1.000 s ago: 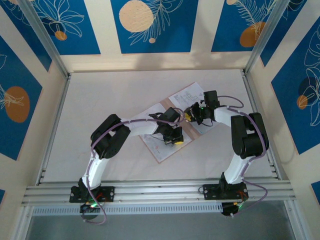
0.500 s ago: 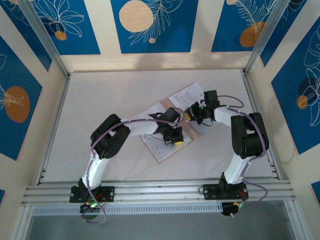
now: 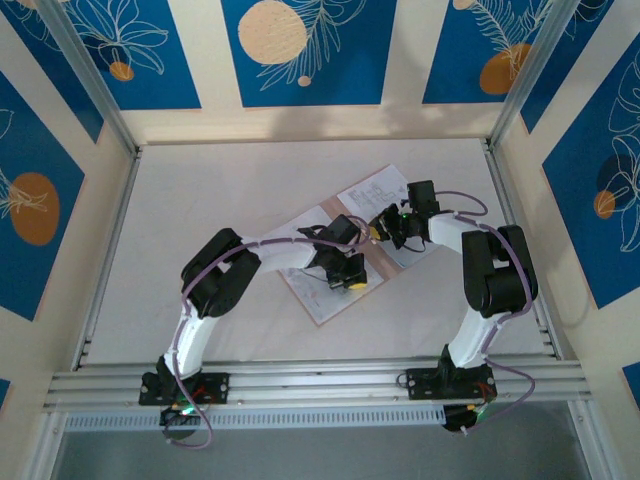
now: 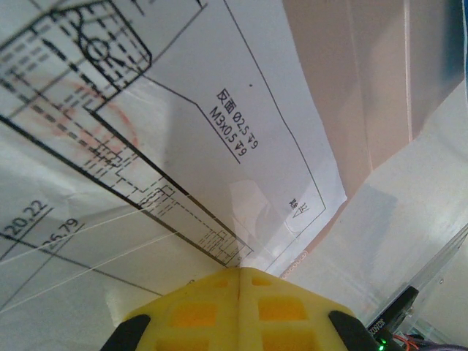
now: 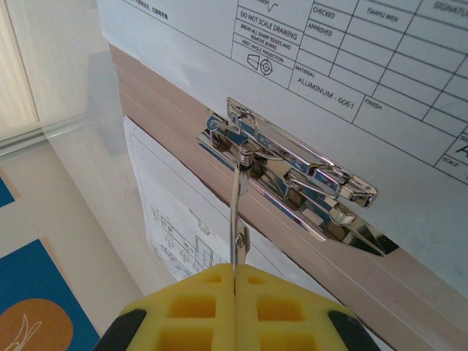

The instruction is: Put the files into the folder

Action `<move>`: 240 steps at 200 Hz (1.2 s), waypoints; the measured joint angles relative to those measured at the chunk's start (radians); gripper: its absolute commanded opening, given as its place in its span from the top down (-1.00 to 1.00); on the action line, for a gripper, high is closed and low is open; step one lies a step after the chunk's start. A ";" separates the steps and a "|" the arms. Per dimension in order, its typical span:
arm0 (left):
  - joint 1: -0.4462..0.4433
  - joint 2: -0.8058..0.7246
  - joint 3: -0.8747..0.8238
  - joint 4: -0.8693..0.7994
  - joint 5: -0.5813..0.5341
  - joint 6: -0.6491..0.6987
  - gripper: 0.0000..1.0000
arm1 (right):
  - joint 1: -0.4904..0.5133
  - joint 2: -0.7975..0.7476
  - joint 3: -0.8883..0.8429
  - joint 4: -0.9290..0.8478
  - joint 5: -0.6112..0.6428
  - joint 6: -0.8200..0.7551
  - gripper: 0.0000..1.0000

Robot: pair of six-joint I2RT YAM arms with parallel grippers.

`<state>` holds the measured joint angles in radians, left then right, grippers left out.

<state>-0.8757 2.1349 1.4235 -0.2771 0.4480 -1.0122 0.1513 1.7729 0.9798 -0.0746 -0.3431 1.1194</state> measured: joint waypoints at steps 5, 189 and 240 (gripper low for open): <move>0.000 0.000 0.000 0.000 0.000 0.000 0.95 | 0.000 0.000 0.000 0.000 0.000 0.000 0.92; 0.000 0.000 0.000 0.000 0.000 0.000 0.96 | 0.020 -0.023 0.000 0.001 0.000 0.012 0.67; 0.000 0.000 0.000 0.000 0.000 0.000 0.96 | 0.013 -0.030 -0.001 -0.005 0.000 0.012 0.68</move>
<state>-0.8753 2.1349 1.4235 -0.2768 0.4484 -1.0122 0.1638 1.7432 0.9791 -0.0795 -0.3435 1.1313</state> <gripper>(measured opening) 0.041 0.159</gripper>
